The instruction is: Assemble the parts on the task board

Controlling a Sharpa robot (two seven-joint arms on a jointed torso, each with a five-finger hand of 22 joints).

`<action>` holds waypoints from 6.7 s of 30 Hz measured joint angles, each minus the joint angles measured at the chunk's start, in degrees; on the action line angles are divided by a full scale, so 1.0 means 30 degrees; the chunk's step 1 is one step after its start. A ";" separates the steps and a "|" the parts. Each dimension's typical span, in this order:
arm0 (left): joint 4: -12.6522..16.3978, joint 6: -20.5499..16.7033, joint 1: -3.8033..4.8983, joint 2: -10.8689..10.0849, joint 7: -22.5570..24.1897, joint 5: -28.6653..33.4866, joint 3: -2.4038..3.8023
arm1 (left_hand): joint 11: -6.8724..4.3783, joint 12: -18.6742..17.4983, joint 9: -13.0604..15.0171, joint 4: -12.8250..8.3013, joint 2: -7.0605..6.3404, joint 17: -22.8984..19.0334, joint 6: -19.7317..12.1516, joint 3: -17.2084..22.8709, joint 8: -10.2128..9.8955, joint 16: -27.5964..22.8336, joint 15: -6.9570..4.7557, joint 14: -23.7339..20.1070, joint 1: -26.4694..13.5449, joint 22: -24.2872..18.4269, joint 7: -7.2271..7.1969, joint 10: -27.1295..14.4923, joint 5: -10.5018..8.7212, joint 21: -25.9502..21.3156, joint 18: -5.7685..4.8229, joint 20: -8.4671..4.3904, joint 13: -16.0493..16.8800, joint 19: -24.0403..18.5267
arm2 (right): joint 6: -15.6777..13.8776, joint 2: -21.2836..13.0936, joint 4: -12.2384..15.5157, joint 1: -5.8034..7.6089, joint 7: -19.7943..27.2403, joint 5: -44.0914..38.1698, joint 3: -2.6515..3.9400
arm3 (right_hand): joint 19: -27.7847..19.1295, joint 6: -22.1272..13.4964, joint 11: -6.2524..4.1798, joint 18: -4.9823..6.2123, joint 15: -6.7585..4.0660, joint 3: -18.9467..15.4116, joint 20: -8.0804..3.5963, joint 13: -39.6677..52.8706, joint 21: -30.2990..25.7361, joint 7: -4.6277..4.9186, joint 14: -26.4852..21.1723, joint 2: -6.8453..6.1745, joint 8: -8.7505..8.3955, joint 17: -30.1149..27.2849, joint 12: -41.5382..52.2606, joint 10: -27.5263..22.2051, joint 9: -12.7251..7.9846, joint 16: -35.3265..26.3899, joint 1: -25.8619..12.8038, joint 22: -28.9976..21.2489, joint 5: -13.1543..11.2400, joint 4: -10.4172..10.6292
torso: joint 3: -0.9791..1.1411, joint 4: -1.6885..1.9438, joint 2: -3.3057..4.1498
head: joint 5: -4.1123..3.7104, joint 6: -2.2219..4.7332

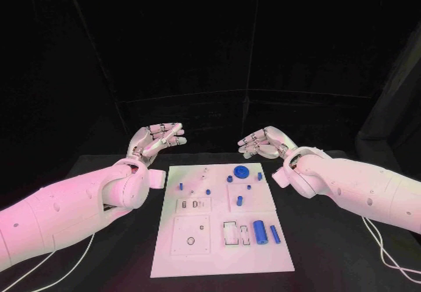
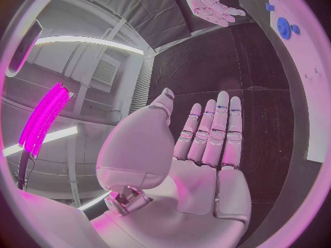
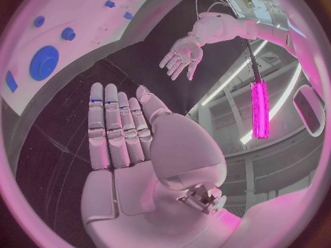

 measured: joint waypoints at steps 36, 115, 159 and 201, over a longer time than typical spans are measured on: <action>0.3446 0.2208 -0.0092 -0.1556 -0.0766 -0.0271 -0.0016 | -0.0434 -0.0518 -0.0261 -0.1430 0.0361 0.0613 0.1254 -0.0498 -0.0244 0.0013 -0.0645 0.2194 0.0542 -0.0473 0.0116 0.1562 0.0000 0.0102 -0.0008 -0.0676 -0.0085 0.2126 | 0.3237 0.1318 0.0452 0.0741 -0.6919 -1.6847 0.0144 | 0.5158 0.0592 -0.0624 -0.0910 -0.1287 0.2239 -0.1569 -0.0069 1.6591 -0.0617 0.4081 -0.1998 -0.0738 1.5474 -0.1275 0.0007 -0.0091 1.8968 -0.1395 1.4556 -0.0549 -0.0245 | -0.0196 0.0606 0.2009 | -0.0551 0.0507; 0.3503 0.2625 0.0015 -0.1787 -0.1223 -0.0276 -0.0013 | -0.0432 -0.0610 -0.0285 -0.1482 0.0361 0.0654 0.1252 -0.0550 -0.0315 -0.0074 -0.0644 0.2192 0.0542 -0.0556 0.0115 0.1561 0.0000 0.0085 -0.0015 -0.0665 -0.0090 0.2250 | 0.0241 0.5401 -0.3647 0.0905 -0.6176 -1.5446 0.0165 | 0.4806 0.1592 -0.0827 -0.1205 -0.1291 0.6806 -0.1382 -0.0091 1.8984 -0.0645 0.4078 -0.1875 -0.0729 1.7039 -0.1242 0.1245 -0.0057 2.1107 -0.1572 1.6928 -0.1508 0.0410 | -0.0150 0.0894 0.2618 | -0.0436 0.0471; 0.3562 0.2734 0.0099 -0.2001 -0.1419 -0.0278 -0.0012 | -0.0432 -0.0706 -0.0279 -0.1534 0.0361 0.0664 0.1252 -0.0603 -0.0391 -0.0151 -0.0645 0.2191 0.0542 -0.0602 0.0115 0.1561 0.0000 0.0084 -0.0017 -0.0665 -0.0085 0.2250 | 0.0255 0.4018 -0.2302 0.1031 -0.6957 -1.5588 0.0156 | 0.4304 -0.1031 -0.0481 -0.1198 -0.0942 0.5112 -0.1115 0.0306 1.8422 -0.0177 0.4118 -0.3452 -0.0349 1.6637 0.0605 0.0127 0.0061 2.1265 -0.1340 1.5768 -0.0828 0.2263 | -0.0157 0.0789 0.2690 | -0.0353 0.0412; 0.3231 0.2864 0.0102 -0.1881 -0.1498 -0.0279 -0.0068 | -0.0433 -0.0705 -0.0277 -0.1533 0.0361 0.0676 0.1251 -0.0601 -0.0390 -0.0149 -0.0644 0.2192 0.0541 -0.0643 0.0115 0.1561 0.0000 -0.0005 -0.0019 -0.0664 -0.0083 0.2249 | 0.3764 0.0558 -0.0290 0.1455 -1.0559 -1.2322 0.0538 | 0.6075 -0.1736 -0.1237 -0.1954 -0.1769 -0.0518 -0.1754 2.2498 2.1760 -0.0776 0.4080 -0.4410 0.0093 2.3226 2.1621 0.4591 -0.0037 2.5004 0.0214 2.1118 0.0312 0.7519 | -0.0088 0.0485 0.2712 | -0.0606 0.0447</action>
